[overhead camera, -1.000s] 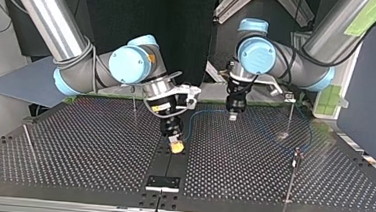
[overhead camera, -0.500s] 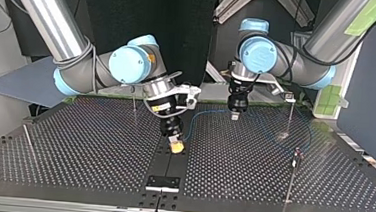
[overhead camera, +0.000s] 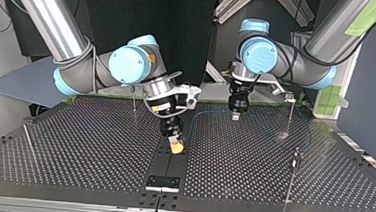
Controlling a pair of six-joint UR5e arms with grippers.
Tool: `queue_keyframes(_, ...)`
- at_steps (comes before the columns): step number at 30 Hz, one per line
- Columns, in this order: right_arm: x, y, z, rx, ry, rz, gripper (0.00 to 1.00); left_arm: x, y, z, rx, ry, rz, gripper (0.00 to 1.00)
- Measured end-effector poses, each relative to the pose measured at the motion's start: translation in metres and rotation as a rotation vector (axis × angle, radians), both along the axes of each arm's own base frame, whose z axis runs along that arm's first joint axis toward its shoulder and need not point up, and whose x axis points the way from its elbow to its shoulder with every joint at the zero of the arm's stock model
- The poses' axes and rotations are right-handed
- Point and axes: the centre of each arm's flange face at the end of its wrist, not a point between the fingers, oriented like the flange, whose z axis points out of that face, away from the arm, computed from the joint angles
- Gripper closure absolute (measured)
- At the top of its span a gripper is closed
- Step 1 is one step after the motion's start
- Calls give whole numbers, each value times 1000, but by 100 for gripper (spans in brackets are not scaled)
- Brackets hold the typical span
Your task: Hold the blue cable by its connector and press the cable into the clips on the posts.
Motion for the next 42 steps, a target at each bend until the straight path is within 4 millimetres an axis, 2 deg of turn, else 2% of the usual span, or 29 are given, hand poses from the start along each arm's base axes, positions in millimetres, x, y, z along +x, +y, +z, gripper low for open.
queue_keyframes(2,0,0,0,0,0,0,32,0,0,0,-1,0,0,100)
queue_keyframes(15,0,0,0,0,0,0,32,0,1,0,-8,0,2,100)
queue_keyframes(19,0,0,0,0,0,0,39,1,1,1,-16,-5,3,100)
queue_keyframes(20,0,0,0,0,0,0,44,2,1,1,-20,-9,5,100)
queue_keyframes(22,0,0,0,0,0,0,44,3,1,2,-27,-18,8,100)
queue_keyframes(23,0,0,0,0,0,0,54,4,2,2,-32,-24,10,100)
queue_keyframes(24,0,0,0,0,0,0,54,5,2,3,-35,-29,11,100)
queue_keyframes(26,0,0,0,0,0,0,61,7,3,4,-42,-41,13,100)
queue_keyframes(42,0,0,0,0,0,0,63,8,-1,6,-53,-66,6,100)
